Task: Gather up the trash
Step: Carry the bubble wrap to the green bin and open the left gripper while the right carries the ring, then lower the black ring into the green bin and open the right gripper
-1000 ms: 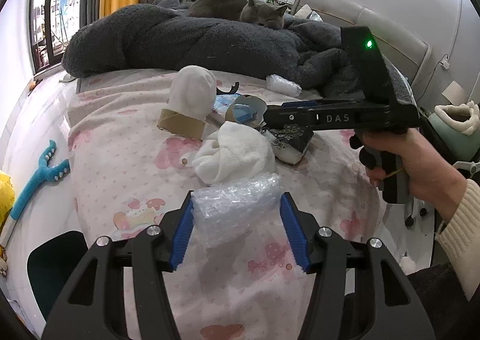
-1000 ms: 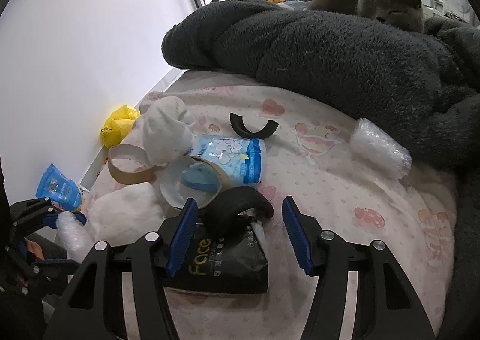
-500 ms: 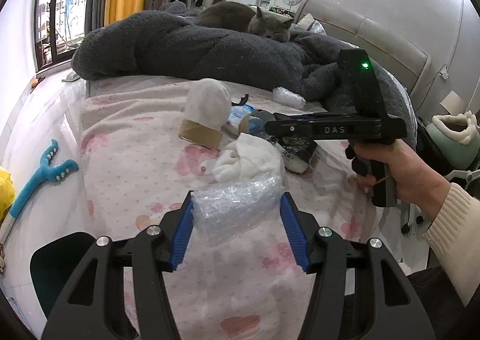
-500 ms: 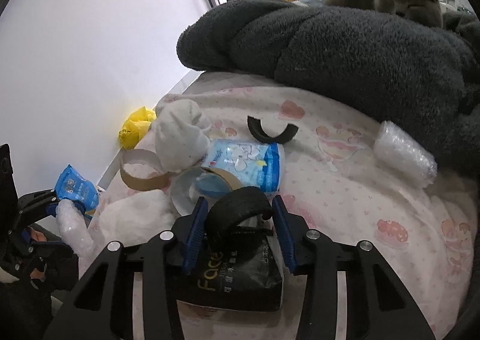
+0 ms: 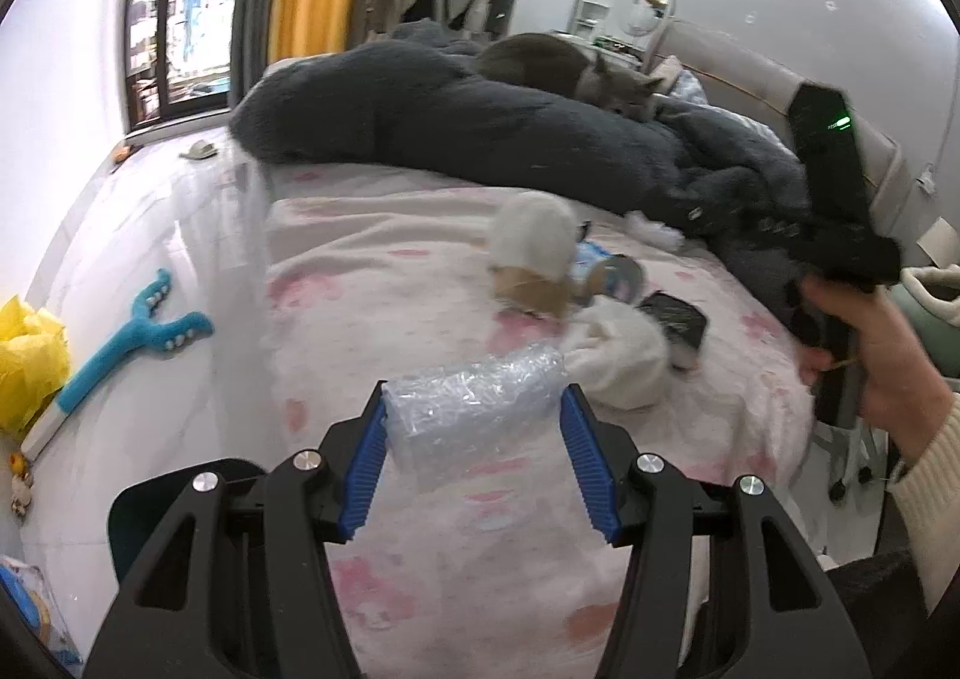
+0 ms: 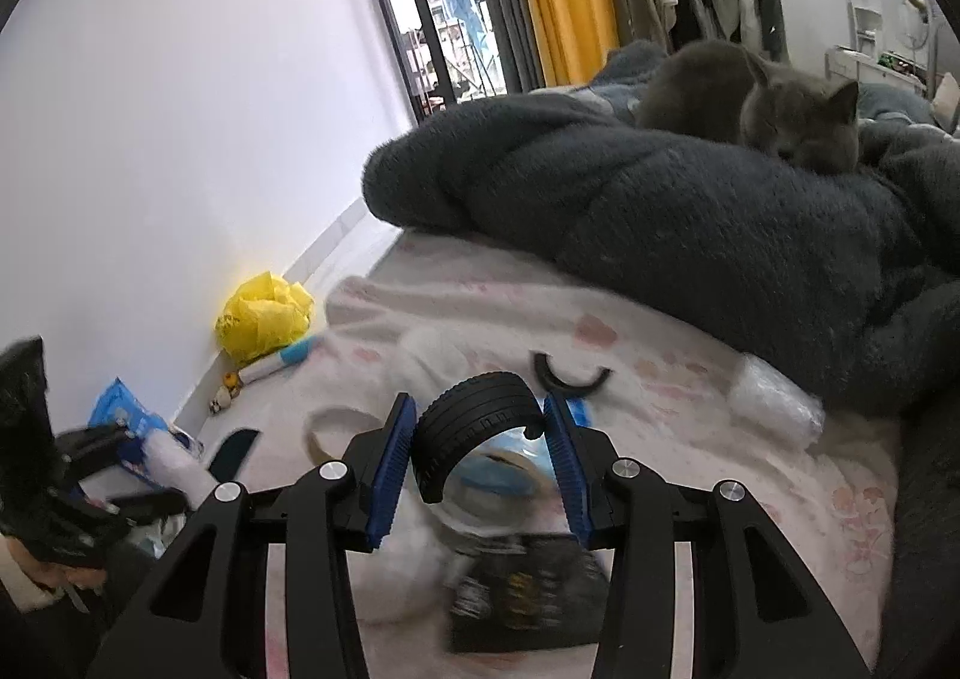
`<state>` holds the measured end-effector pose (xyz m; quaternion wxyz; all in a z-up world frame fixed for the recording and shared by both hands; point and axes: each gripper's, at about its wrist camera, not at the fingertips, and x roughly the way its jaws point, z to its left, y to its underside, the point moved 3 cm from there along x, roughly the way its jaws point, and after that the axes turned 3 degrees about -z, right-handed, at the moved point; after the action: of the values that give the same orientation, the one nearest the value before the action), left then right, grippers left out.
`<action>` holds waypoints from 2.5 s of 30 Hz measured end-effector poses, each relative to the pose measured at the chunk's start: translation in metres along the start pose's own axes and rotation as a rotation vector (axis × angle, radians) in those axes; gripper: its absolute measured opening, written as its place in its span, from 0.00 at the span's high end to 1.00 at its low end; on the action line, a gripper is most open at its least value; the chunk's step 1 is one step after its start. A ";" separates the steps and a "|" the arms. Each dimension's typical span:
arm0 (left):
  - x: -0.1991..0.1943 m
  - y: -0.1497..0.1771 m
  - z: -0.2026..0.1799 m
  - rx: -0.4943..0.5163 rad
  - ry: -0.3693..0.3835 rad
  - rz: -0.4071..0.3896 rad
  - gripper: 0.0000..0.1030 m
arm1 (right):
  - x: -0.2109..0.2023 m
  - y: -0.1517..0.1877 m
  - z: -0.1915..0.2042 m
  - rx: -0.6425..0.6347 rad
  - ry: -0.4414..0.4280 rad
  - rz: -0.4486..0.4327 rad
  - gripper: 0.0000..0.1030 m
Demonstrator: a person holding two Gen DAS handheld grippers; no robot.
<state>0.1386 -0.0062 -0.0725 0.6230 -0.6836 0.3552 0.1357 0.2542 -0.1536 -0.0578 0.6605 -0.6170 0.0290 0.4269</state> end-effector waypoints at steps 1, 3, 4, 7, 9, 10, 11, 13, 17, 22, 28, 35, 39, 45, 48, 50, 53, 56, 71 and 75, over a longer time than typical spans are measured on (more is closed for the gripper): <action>0.000 0.001 0.005 -0.005 -0.012 0.003 0.43 | 0.000 -0.002 0.006 -0.006 0.001 -0.005 0.56; -0.001 0.004 0.016 -0.014 -0.031 0.010 0.43 | 0.000 -0.006 0.022 -0.015 -0.001 -0.010 0.56; -0.001 0.007 0.022 -0.016 -0.044 0.013 0.43 | 0.000 -0.007 0.028 -0.014 -0.011 -0.015 0.56; 0.000 0.013 0.040 -0.027 -0.078 0.025 0.43 | 0.004 -0.011 0.051 -0.005 -0.037 -0.018 0.56; 0.000 0.018 0.052 -0.037 -0.097 0.035 0.43 | 0.009 -0.011 0.068 -0.011 -0.038 -0.013 0.56; 0.000 0.020 0.059 -0.043 -0.109 0.040 0.43 | 0.011 -0.011 0.075 -0.010 -0.040 -0.011 0.56; 0.001 0.023 0.067 -0.051 -0.123 0.047 0.43 | 0.015 -0.011 0.083 -0.008 -0.051 -0.009 0.56; 0.001 0.027 0.078 -0.065 -0.141 0.056 0.43 | 0.020 -0.013 0.094 -0.007 -0.052 -0.011 0.56; 0.000 0.040 0.100 -0.097 -0.170 0.080 0.43 | 0.031 -0.017 0.123 -0.027 -0.058 -0.014 0.56; 0.003 0.060 0.130 -0.137 -0.202 0.128 0.43 | 0.046 -0.016 0.150 -0.036 -0.091 0.001 0.56; 0.005 0.082 0.162 -0.182 -0.239 0.184 0.43 | 0.071 -0.011 0.188 -0.078 -0.125 0.039 0.56; 0.007 0.110 0.196 -0.261 -0.262 0.269 0.43 | 0.098 0.004 0.234 -0.134 -0.171 0.095 0.56; 0.011 0.128 0.210 -0.313 -0.256 0.340 0.43 | 0.112 0.013 0.258 -0.164 -0.201 0.135 0.56; 0.014 0.145 0.223 -0.350 -0.247 0.417 0.42 | 0.133 0.027 0.278 -0.173 -0.232 0.198 0.56; 0.012 0.151 0.228 -0.373 -0.241 0.442 0.40 | 0.144 0.035 0.283 -0.175 -0.232 0.227 0.56; 0.009 0.152 0.231 -0.383 -0.239 0.441 0.38 | 0.151 0.038 0.285 -0.169 -0.233 0.245 0.56; 0.002 0.152 0.236 -0.384 -0.250 0.433 0.33 | 0.163 0.044 0.289 -0.153 -0.235 0.273 0.56; -0.003 0.150 0.240 -0.404 -0.247 0.418 0.27 | 0.173 0.051 0.289 -0.146 -0.232 0.297 0.56; -0.046 0.118 0.254 -0.380 -0.266 0.228 0.24 | 0.227 0.088 0.295 -0.140 -0.190 0.427 0.56; -0.061 0.103 0.252 -0.355 -0.271 0.158 0.24 | 0.242 0.106 0.299 -0.155 -0.180 0.487 0.56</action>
<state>0.0925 0.2548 -0.1595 0.5224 -0.7280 0.2912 0.3352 0.1984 0.2116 -0.2074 0.4890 -0.6003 0.0849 0.6272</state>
